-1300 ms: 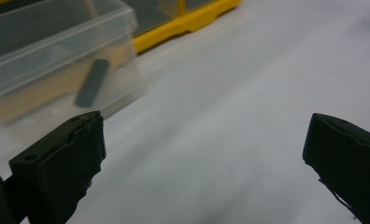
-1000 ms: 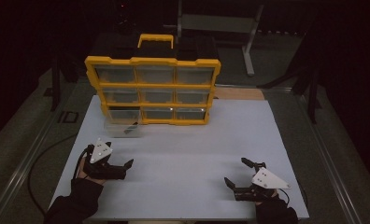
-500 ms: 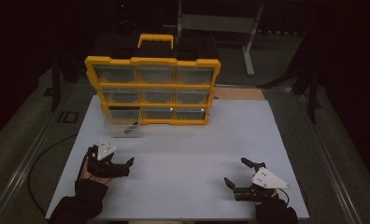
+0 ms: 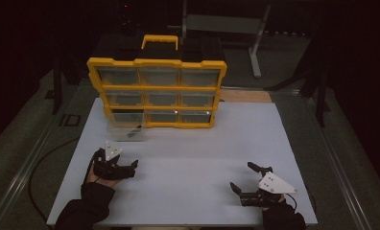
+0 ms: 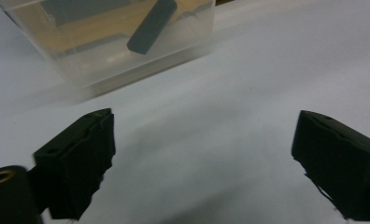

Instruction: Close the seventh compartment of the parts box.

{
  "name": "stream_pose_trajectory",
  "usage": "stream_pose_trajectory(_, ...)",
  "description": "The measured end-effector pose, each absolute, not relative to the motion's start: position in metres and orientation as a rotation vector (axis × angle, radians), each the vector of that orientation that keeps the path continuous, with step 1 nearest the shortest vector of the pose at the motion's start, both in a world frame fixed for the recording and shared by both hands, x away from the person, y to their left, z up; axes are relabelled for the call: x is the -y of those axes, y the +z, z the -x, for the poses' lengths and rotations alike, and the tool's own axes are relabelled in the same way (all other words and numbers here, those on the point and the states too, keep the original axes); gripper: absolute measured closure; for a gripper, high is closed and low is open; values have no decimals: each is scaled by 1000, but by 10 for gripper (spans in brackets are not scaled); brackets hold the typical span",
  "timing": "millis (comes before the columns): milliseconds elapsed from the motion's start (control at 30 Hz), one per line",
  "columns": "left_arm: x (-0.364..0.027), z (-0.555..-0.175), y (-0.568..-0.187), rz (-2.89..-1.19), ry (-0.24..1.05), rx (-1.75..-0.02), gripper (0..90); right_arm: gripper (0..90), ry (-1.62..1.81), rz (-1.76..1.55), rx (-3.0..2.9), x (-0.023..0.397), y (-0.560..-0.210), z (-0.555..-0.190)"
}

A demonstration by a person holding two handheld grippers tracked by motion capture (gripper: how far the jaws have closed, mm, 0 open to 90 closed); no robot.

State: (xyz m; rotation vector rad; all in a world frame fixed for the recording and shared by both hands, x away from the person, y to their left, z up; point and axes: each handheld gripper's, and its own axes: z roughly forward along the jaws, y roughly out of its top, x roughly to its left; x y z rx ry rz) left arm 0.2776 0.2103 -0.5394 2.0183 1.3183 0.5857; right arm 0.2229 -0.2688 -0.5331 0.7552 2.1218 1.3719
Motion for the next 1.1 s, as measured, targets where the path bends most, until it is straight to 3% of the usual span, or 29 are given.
stream_pose_trajectory(367, -206, -284, -536, -2017, 670, -1345, 360, 80, 1373, -757, -2122, 269, -533, -223)
stream_pose_trajectory(667, -208, -293, -533, -2011, 702, -1343, 631, 80, 1371, -757, -2122, 269, -533, -223)
stream_pose_trajectory(1000, -212, -302, -530, -1986, 742, -1379, 799, 80, 1371, -755, -2121, 269, -533, -223)
stream_pose_trajectory(1100, -213, -306, -530, -1994, 729, -1376, 890, 80, 1371, -754, -2122, 269, -533, -223)
